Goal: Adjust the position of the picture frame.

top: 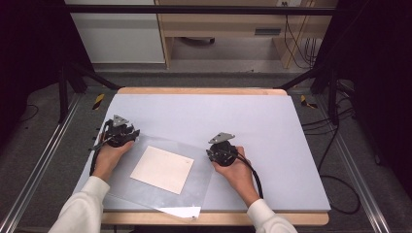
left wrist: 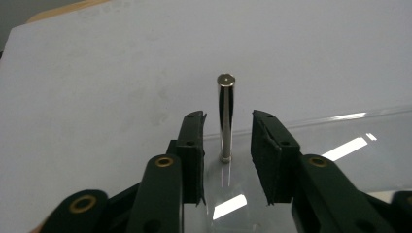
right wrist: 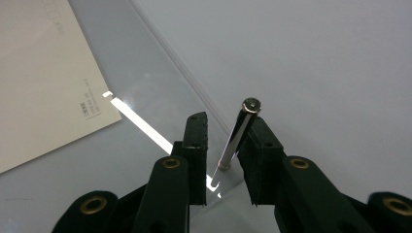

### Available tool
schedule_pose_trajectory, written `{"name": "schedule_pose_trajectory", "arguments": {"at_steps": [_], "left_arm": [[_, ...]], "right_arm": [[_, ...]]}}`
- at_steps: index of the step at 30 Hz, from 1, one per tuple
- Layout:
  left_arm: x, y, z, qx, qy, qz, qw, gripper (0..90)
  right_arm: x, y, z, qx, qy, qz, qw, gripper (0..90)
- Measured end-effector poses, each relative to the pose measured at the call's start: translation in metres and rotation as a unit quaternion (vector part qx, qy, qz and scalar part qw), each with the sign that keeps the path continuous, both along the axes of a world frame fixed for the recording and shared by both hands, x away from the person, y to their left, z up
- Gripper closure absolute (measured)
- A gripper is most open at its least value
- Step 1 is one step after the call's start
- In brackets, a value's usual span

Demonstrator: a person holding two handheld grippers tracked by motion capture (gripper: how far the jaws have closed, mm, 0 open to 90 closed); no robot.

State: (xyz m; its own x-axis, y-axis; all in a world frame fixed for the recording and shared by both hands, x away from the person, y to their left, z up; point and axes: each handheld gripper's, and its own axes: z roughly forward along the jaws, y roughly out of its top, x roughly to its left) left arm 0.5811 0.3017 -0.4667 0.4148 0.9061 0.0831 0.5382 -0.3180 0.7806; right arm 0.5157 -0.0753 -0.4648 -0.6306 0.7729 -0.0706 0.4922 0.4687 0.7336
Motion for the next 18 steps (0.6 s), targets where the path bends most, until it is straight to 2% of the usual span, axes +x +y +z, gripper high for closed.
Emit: {"name": "schedule_pose_trajectory", "arguments": {"at_steps": [3, 4, 5, 7, 8, 14, 18], "left_arm": [[0.0023, 0.0002, -0.0022, 0.004, 0.003, -0.001, 1.0, 73.8], [0.0027, 0.0, -0.0027, 0.004, 0.004, 0.0, 1.0, 73.8], [0.003, -0.0011, -0.0022, 0.007, -0.001, -0.003, 1.0, 78.3], [0.0035, -0.0018, -0.0021, 0.007, 0.0, -0.005, 1.0, 80.1], [0.0044, -0.0025, -0.002, 0.014, 0.001, -0.003, 0.9999, 81.9], [0.0061, -0.0018, -0.0027, 0.008, 0.004, -0.003, 1.0, 82.5], [0.0075, -0.0039, -0.0041, 0.016, 0.004, -0.002, 0.9999, 81.7]], "right_arm": [[-0.0001, 0.0005, 0.0002, 0.001, 0.002, -0.004, 1.0, 74.8], [-0.0001, 0.0005, 0.0002, 0.001, 0.002, -0.004, 1.0, 74.8], [0.0001, 0.0, -0.0007, 0.004, 0.003, -0.007, 1.0, 75.1], [-0.0002, -0.0005, -0.0008, 0.004, 0.006, -0.009, 0.9999, 76.1], [-0.0002, -0.0006, -0.0009, 0.005, 0.005, -0.009, 0.9999, 76.8], [-0.0001, -0.0007, -0.002, 0.006, 0.009, -0.014, 0.9998, 77.9], [0.0004, -0.0011, -0.0041, 0.007, 0.013, -0.016, 0.9998, 79.1]]}}
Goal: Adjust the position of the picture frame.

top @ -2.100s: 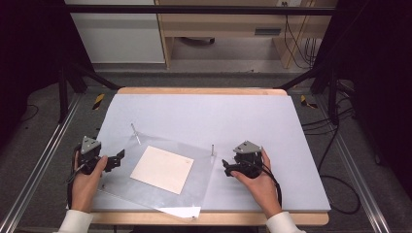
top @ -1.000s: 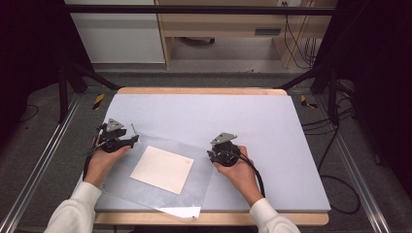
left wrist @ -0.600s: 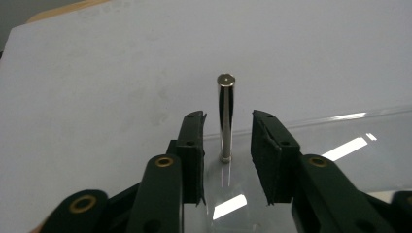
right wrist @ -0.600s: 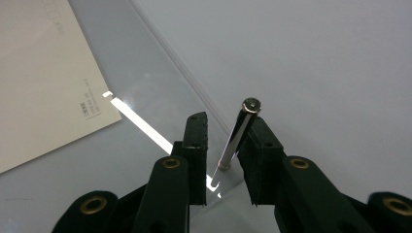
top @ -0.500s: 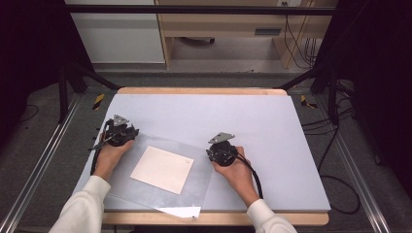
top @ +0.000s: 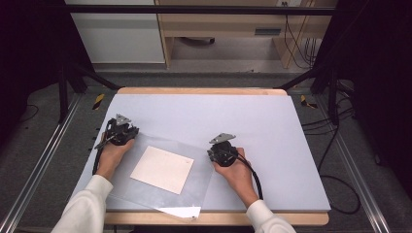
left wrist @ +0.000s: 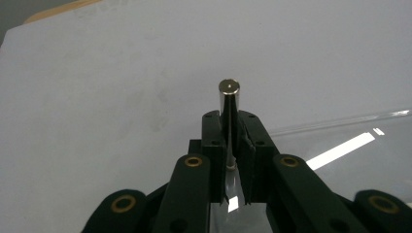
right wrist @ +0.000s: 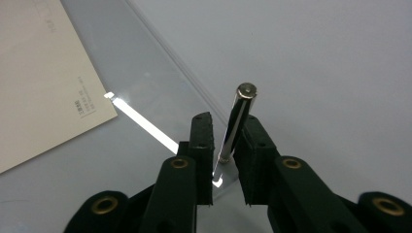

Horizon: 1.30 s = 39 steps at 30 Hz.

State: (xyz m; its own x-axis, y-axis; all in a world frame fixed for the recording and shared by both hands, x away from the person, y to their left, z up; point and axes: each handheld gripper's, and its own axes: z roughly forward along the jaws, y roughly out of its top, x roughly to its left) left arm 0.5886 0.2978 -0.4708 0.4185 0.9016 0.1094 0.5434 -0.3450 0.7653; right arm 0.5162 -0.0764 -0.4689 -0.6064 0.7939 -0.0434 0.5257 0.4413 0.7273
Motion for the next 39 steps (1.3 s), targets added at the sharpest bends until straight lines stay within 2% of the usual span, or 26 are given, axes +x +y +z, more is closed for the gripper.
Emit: {"name": "schedule_pose_trajectory", "arguments": {"at_steps": [4, 5, 9, 10, 12, 14, 15, 17, 18, 19, 22, 26, 27, 28, 29, 32, 33, 34, 35, 37, 38, 39], "left_arm": [[0.001, 0.001, 0.0, -0.008, 0.006, -0.001, 0.9999, 82.6], [0.002, 0.003, 0.0, -0.017, 0.01, -0.001, 0.9998, 83.2], [0.003, 0.003, 0.0, -0.012, 0.011, -0.005, 0.9998, 83.2], [0.003, 0.003, 0.0, -0.017, 0.014, -0.004, 0.9997, 83.4], [0.004, 0.004, 0.001, -0.035, 0.02, 0.001, 0.9992, 84.2], [0.004, 0.005, 0.002, -0.035, 0.022, -0.001, 0.9992, 84.4], [0.003, 0.004, 0.007, -0.031, 0.023, -0.001, 0.9993, 84.7], [0.002, 0.004, 0.011, -0.033, 0.023, 0.0, 0.9992, 84.7], [0.001, 0.004, 0.019, -0.032, 0.031, -0.01, 0.9989, 84.8], [0.001, 0.004, 0.019, -0.032, 0.031, -0.01, 0.9989, 84.8], [-0.007, -0.003, 0.04, -0.025, 0.034, -0.024, 0.9988, 84.7], [-0.016, -0.017, 0.063, -0.011, 0.021, -0.041, 0.9989, 84.5], [-0.016, -0.017, 0.063, -0.011, 0.021, -0.041, 0.9989, 84.5], [-0.02, -0.025, 0.073, -0.002, 0.022, -0.048, 0.9986, 84.4], [-0.021, -0.03, 0.077, 0.0, 0.022, -0.052, 0.9984, 84.4], [-0.023, -0.045, 0.084, -0.002, 0.025, -0.059, 0.9979, 84.4], [-0.023, -0.045, 0.084, -0.002, 0.025, -0.059, 0.9979, 84.4], [-0.025, -0.05, 0.086, -0.004, 0.027, -0.064, 0.9976, 84.4], [-0.026, -0.057, 0.087, -0.004, 0.028, -0.071, 0.9971, 84.4], [-0.031, -0.072, 0.089, -0.004, 0.035, -0.084, 0.9958, 84.2], [-0.031, -0.072, 0.089, -0.004, 0.035, -0.084, 0.9958, 84.3], [-0.033, -0.082, 0.089, 0.002, 0.041, -0.094, 0.9948, 84.3]], "right_arm": [[0.001, 0.0, 0.0, 0.0, 0.001, -0.001, 1.0, 83.7], [0.002, -0.001, -0.001, 0.004, 0.004, -0.004, 1.0, 85.0], [0.003, -0.001, -0.001, 0.006, 0.002, -0.006, 1.0, 85.3], [0.003, -0.001, -0.001, 0.006, 0.002, -0.006, 1.0, 85.4], [0.004, -0.002, -0.001, 0.013, 0.009, -0.008, 0.9998, 85.7], [0.005, -0.003, -0.001, 0.017, 0.014, -0.009, 0.9997, 85.7], [0.006, -0.003, 0.001, 0.019, 0.025, -0.009, 0.9995, 85.7], [0.006, -0.003, 0.002, 0.018, 0.024, -0.006, 0.9995, 85.6], [0.007, -0.006, 0.008, 0.017, 0.022, 0.001, 0.9996, 85.2], [0.006, -0.007, 0.012, 0.014, 0.02, 0.003, 0.9997, 85.1], [0.008, -0.015, 0.028, 0.014, 0.019, -0.002, 0.9997, 83.7], [0.012, -0.032, 0.051, 0.003, 0.009, -0.005, 0.9999, 82.7], [0.012, -0.036, 0.058, -0.001, 0.007, -0.007, 1.0, 82.5], [0.013, -0.041, 0.064, -0.004, 0.005, -0.008, 1.0, 82.5], [0.014, -0.045, 0.07, -0.009, 0.001, -0.01, 0.9999, 82.5], [0.017, -0.06, 0.086, -0.018, -0.005, -0.014, 0.9997, 82.7], [0.017, -0.06, 0.086, -0.018, -0.005, -0.014, 0.9997, 82.7], [0.019, -0.072, 0.094, -0.018, -0.002, -0.02, 0.9996, 82.7], [0.019, -0.072, 0.094, -0.018, -0.002, -0.02, 0.9996, 82.7], [0.022, -0.091, 0.102, -0.02, 0.005, -0.03, 0.9993, 82.8], [0.022, -0.091, 0.102, -0.02, 0.005, -0.03, 0.9993, 82.8], [0.025, -0.101, 0.103, -0.019, 0.012, -0.035, 0.9991, 83.1]]}}
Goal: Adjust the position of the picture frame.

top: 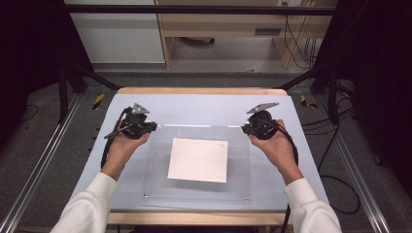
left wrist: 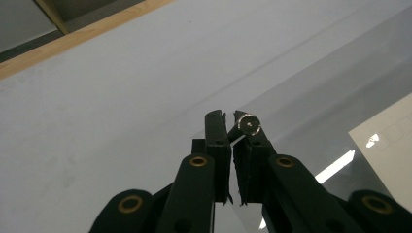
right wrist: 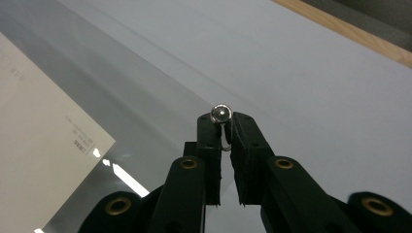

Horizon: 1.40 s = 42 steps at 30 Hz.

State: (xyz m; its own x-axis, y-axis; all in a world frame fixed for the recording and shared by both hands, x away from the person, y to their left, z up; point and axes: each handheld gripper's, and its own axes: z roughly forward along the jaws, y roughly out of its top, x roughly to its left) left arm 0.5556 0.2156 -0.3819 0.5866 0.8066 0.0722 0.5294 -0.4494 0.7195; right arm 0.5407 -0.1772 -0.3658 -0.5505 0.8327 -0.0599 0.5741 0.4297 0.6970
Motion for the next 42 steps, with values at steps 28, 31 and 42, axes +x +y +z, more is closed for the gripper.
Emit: {"name": "schedule_pose_trajectory", "arguments": {"at_steps": [28, 31, 42], "left_arm": [[0.018, -0.022, -0.06, 0.015, 0.045, 0.03, 0.9984, 84.6], [0.018, -0.021, -0.062, 0.013, 0.047, 0.032, 0.9983, 84.6], [0.02, -0.022, -0.07, 0.008, 0.052, 0.035, 0.998, 84.6]], "right_arm": [[0.032, -0.013, -0.073, 0.003, 0.061, -0.038, 0.9974, 85.3], [0.032, -0.012, -0.078, 0.003, 0.057, -0.042, 0.9975, 85.4], [0.032, -0.011, -0.083, 0.003, 0.064, -0.046, 0.9969, 85.6]]}}
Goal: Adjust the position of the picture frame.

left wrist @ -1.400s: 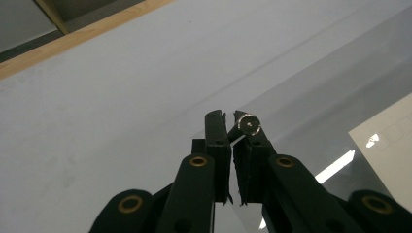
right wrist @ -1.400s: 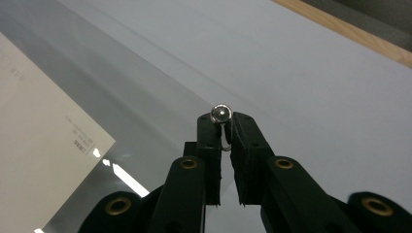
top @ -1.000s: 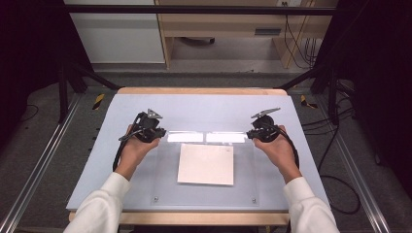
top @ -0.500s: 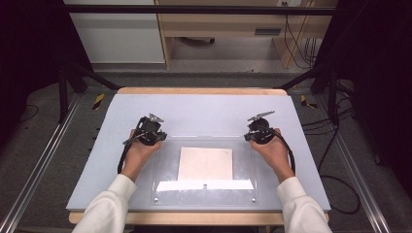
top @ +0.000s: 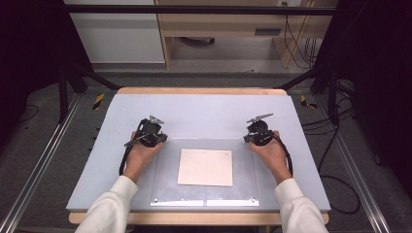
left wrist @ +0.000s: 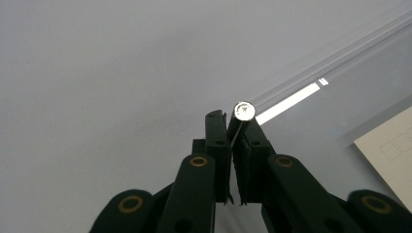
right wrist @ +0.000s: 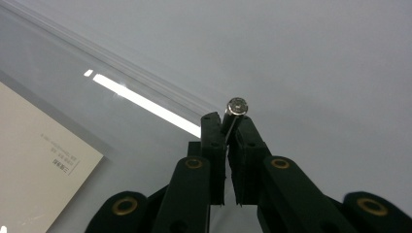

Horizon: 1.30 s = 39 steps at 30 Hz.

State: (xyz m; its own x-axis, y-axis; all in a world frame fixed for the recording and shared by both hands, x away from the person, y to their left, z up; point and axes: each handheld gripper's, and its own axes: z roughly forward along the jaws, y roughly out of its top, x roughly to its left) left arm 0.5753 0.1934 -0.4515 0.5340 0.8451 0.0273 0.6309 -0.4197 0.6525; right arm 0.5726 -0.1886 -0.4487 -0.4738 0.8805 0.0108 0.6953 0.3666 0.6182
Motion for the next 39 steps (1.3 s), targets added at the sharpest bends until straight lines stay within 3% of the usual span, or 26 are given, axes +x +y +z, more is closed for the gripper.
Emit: {"name": "schedule_pose_trajectory", "arguments": {"at_steps": [20, 34, 37, 38, 39], "left_arm": [[0.0009, 0.0004, -0.0042, -0.002, 0.001, 0.001, 1.0, 84.6], [-0.0021, -0.001, -0.0057, -0.002, -0.008, 0.012, 0.9999, 84.4], [-0.0037, -0.0019, -0.0064, -0.002, -0.014, 0.017, 0.9998, 84.1], [-0.005, -0.0026, -0.0062, 0.001, -0.02, 0.021, 0.9996, 80.9], [-0.0077, -0.0037, -0.0051, 0.017, -0.035, 0.025, 0.9989, 77.9]], "right_arm": [[0.0006, -0.0011, -0.0053, 0.005, 0.002, -0.005, 1.0, 85.5], [-0.0019, -0.0008, -0.0073, 0.008, -0.009, -0.013, 0.9998, 85.2], [-0.0034, -0.0008, -0.0072, 0.012, -0.017, -0.019, 0.9996, 81.2], [-0.0057, -0.0023, -0.0037, 0.015, -0.033, -0.026, 0.999, 73.2], [-0.0067, -0.0028, -0.0021, 0.016, -0.038, -0.027, 0.9988, 70.5]]}}
